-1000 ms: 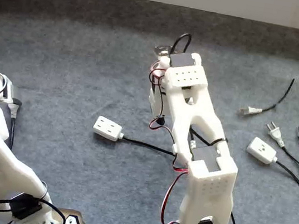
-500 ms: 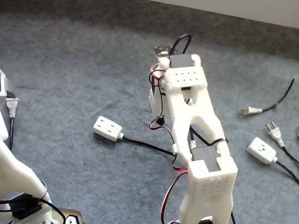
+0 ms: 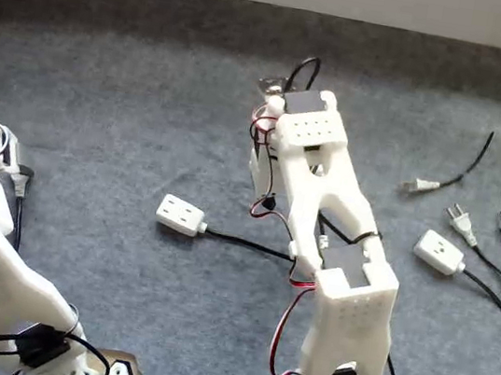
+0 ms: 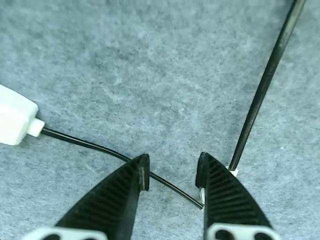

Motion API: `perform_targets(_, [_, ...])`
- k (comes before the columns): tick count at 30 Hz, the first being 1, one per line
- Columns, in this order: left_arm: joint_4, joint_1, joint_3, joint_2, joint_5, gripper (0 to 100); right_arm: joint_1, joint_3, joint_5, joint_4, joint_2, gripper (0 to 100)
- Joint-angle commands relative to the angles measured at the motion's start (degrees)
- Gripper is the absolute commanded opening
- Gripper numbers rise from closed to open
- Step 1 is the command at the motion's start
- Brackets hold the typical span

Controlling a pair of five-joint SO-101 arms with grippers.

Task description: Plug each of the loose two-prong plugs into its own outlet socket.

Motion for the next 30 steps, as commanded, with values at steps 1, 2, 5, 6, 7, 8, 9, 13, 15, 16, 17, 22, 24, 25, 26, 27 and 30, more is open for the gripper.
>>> perform_targets(1, [-1.32,-0.40,-0.04,-2.33,-0.26,24,0.75,-0.13,-0.35,-0.22,-2.24,15.9])
perform_targets(2, [-1.32,-0.40,-0.04,-2.51,-0.26,24,0.75,-0.13,-0.35,-0.22,-2.24,15.9])
perform_targets(5, [-1.23,-0.40,-0.22,-3.03,-0.26,24,0.75,-0.13,-0.35,-0.22,-2.24,15.9])
perform_targets(6, [-1.05,-0.40,-1.01,-3.03,-0.26,24,0.75,-0.13,-0.35,-0.22,-2.24,15.9])
perform_targets(7, [-0.97,-0.48,-2.51,-3.03,-0.26,24,0.75,-0.13,-0.35,-0.22,-2.24,15.9])
perform_targets(8, [-0.09,-0.66,-3.82,-3.03,-0.26,24,0.75,-0.13,-0.35,-0.22,-2.24,15.9])
perform_targets(9, [1.23,-1.36,-5.32,-3.03,-0.26,24,0.75,-0.13,-0.35,-0.22,-2.24,15.9])
perform_targets(13, [5.71,-3.03,-10.51,-2.42,-0.26,24,0.75,-0.13,-0.35,-0.22,-2.24,15.9])
perform_targets(15, [5.98,-3.56,-11.47,-2.42,-0.35,24,0.75,-0.13,-0.35,-0.31,-2.24,15.9])
perform_targets(16, [5.98,-3.74,-11.38,-2.33,-0.88,24,0.75,-0.13,-0.35,-0.31,-2.24,15.9])
perform_targets(17, [5.98,-3.74,-11.30,-2.33,-2.20,24,0.75,-0.13,-0.35,-0.31,-2.15,15.9])
perform_targets(22, [5.89,-2.59,-8.22,-2.24,-3.52,24,0.75,-0.13,-0.35,-0.31,-2.15,15.9])
perform_targets(24, [5.89,-2.07,-6.90,-2.24,-3.52,24,0.75,-0.13,-0.35,-0.31,-2.15,15.9])
perform_targets(25, [5.89,-1.54,-6.37,-2.24,-3.52,24,0.75,-0.13,-0.35,-0.31,-2.15,15.9])
perform_targets(26, [5.71,-1.01,-5.67,-2.24,-3.52,24,0.75,-0.13,-0.35,-0.31,-2.15,15.9])
perform_targets(27, [5.10,-0.66,-4.97,-2.24,-3.52,24,0.75,-0.13,-0.35,-0.31,-2.15,15.9])
perform_targets(30, [1.93,-0.40,-2.07,-2.24,-3.52,24,0.75,-0.13,-0.35,-0.13,-2.15,15.9])
